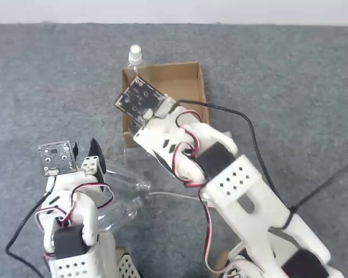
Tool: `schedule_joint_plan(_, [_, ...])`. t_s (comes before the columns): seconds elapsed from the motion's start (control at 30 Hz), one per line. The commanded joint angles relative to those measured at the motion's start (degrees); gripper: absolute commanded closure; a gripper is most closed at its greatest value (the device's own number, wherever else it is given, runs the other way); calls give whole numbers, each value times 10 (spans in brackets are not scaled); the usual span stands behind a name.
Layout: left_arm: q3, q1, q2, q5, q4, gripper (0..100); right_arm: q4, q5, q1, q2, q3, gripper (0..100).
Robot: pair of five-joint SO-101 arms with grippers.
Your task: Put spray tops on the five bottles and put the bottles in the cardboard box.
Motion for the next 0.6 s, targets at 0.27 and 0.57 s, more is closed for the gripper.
schedule_joint_plan(0.27, [-6,-4,-8,6,-18,870,-4,5,53,126,-158,991])
schedule_joint_plan(0.57, [-9,-33,-8,9,-19,870,-4,-39,56,240,-263,991])
